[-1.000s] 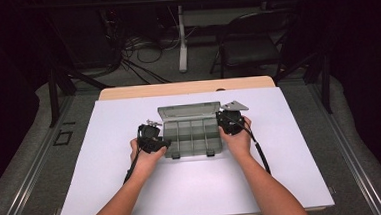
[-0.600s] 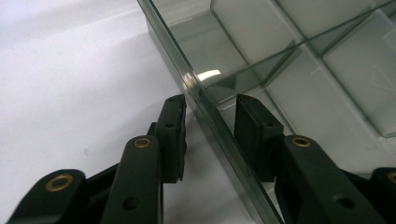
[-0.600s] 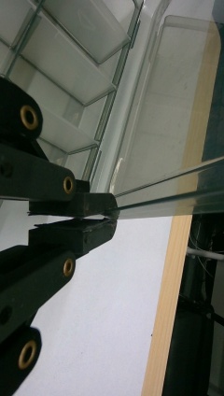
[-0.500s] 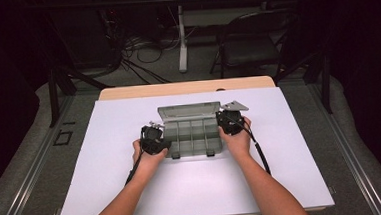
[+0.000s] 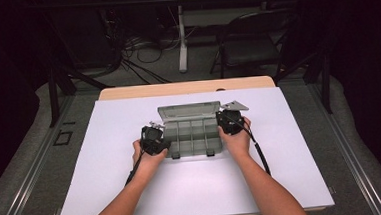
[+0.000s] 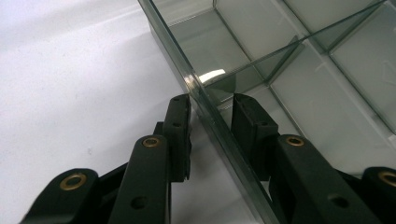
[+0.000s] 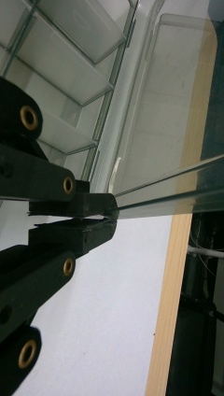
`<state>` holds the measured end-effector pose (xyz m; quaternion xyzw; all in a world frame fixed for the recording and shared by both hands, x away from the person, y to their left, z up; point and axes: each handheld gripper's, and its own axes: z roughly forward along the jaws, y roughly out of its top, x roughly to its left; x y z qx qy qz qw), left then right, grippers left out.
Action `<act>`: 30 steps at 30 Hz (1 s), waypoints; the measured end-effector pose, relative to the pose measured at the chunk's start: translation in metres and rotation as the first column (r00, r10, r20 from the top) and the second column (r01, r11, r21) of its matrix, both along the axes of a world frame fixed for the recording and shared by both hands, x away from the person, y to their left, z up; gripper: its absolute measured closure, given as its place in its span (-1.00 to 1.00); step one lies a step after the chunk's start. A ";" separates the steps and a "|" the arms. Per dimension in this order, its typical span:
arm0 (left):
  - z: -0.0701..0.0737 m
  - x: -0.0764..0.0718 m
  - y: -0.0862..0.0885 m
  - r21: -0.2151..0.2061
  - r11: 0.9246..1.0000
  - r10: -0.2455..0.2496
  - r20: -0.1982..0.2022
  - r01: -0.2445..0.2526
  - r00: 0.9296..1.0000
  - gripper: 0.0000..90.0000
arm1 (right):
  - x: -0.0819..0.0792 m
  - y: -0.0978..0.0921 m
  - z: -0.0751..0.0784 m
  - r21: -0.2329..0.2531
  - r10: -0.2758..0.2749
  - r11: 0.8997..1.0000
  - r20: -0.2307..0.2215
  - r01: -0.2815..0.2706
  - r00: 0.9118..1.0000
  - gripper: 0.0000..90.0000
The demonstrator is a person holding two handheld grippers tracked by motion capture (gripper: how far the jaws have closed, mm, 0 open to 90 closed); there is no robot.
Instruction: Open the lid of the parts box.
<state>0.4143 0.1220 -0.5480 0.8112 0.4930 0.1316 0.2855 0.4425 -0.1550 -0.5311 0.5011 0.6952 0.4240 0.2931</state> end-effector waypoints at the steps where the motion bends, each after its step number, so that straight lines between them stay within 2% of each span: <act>1: 0.000 0.000 0.000 0.002 1.000 0.005 0.005 -0.005 1.000 0.52 | 0.000 0.000 0.000 0.001 -0.001 1.000 -0.001 0.001 1.000 0.92; 14: 0.000 -0.001 -0.001 0.004 1.000 0.008 0.007 -0.008 1.000 0.53 | 0.001 0.000 0.000 0.010 -0.010 1.000 -0.004 0.010 1.000 0.93; 20: -0.001 -0.001 0.000 0.005 1.000 0.008 0.011 -0.008 1.000 0.53 | 0.001 0.002 0.001 0.031 -0.035 0.999 -0.019 0.036 0.999 0.95; 30: -0.001 -0.001 0.000 0.002 1.000 0.008 0.010 -0.008 1.000 0.53 | 0.006 0.006 0.003 0.025 -0.073 0.997 -0.035 0.074 0.997 0.97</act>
